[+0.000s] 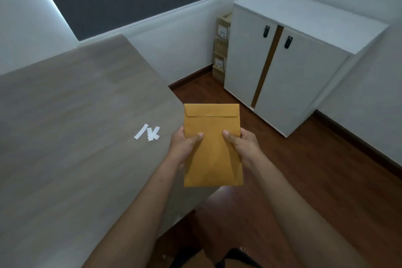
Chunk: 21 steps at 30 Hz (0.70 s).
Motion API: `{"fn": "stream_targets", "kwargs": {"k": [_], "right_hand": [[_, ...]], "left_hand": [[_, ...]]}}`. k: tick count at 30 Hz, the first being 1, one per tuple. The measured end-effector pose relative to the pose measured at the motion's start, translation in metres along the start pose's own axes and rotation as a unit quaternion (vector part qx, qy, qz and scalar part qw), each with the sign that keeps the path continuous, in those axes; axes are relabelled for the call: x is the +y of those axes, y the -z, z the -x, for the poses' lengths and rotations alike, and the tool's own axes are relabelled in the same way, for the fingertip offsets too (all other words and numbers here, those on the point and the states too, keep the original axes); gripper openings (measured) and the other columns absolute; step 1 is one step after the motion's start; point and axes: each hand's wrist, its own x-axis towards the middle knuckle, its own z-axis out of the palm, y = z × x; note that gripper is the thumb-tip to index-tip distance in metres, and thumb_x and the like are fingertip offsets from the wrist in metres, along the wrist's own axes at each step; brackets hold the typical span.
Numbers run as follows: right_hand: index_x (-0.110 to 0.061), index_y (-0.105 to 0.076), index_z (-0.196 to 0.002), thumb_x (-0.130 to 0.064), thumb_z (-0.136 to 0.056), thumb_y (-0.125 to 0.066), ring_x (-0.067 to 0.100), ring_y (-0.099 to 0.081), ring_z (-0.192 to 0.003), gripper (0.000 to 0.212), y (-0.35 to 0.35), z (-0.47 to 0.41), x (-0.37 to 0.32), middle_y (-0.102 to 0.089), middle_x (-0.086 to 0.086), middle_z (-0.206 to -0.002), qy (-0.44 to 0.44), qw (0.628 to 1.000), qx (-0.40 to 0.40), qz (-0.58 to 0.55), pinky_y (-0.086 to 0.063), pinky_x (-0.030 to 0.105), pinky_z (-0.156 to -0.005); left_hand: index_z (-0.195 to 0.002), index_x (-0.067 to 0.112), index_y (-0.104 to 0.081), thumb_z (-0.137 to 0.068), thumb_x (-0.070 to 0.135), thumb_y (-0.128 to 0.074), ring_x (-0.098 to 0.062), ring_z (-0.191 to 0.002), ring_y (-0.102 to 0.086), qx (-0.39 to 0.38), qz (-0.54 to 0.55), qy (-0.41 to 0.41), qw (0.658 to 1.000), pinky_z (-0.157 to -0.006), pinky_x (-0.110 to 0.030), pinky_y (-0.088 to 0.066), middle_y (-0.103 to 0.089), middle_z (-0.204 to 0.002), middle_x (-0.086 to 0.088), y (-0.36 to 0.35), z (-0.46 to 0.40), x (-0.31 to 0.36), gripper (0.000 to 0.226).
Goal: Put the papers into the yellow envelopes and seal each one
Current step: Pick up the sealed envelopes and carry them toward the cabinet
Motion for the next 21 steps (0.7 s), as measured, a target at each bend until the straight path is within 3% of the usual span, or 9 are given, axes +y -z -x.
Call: {"fn": "stream_targets", "kwargs": {"k": [5,15,18,21], "right_hand": [[-0.018,-0.068,-0.104,-0.027,-0.083,-0.076,0.021,-0.07,-0.09,0.024,0.094,-0.016,-0.021,-0.073,0.004,-0.102,0.012,0.999,0.04,-0.013,-0.058,0.041,-0.081],[-0.018,-0.062,-0.101,-0.021,-0.086,-0.072,0.024,-0.068,-0.094,0.018,0.208,-0.086,-0.077,-0.069,0.005,-0.104,-0.007,0.994,0.094,-0.056,-0.056,0.043,-0.083],[-0.01,-0.059,-0.108,-0.014,-0.085,-0.072,0.025,-0.066,-0.095,0.027,0.229,-0.119,-0.09,-0.067,0.009,-0.106,-0.004,0.989,0.135,-0.064,-0.055,0.04,-0.082],[-0.011,-0.059,-0.108,-0.017,-0.082,-0.074,0.025,-0.065,-0.099,0.03,0.244,-0.16,-0.108,-0.067,0.009,-0.11,0.006,0.984,0.172,-0.036,-0.055,0.04,-0.081]], "left_hand": [[-0.127,0.025,-0.057,-0.082,0.027,-0.077,-0.022,-0.106,-0.063,-0.03,-0.006,-0.006,1.0,-0.094,-0.05,-0.052,-0.066,-0.117,0.002,-0.098,-0.011,0.019,0.049],[-0.118,0.021,-0.063,-0.081,0.017,-0.077,-0.02,-0.099,-0.068,-0.08,-0.016,-0.031,0.996,-0.088,-0.044,-0.056,-0.071,-0.11,0.001,-0.226,-0.091,0.069,0.04],[-0.115,0.021,-0.063,-0.082,0.015,-0.075,-0.019,-0.097,-0.067,-0.089,-0.014,-0.033,0.995,-0.081,-0.037,-0.055,-0.07,-0.109,0.001,-0.253,-0.128,0.086,0.036],[-0.118,0.02,-0.063,-0.082,0.015,-0.075,-0.022,-0.097,-0.067,-0.107,-0.021,-0.029,0.994,-0.085,-0.041,-0.056,-0.07,-0.11,-0.001,-0.28,-0.174,0.105,0.038]]}}
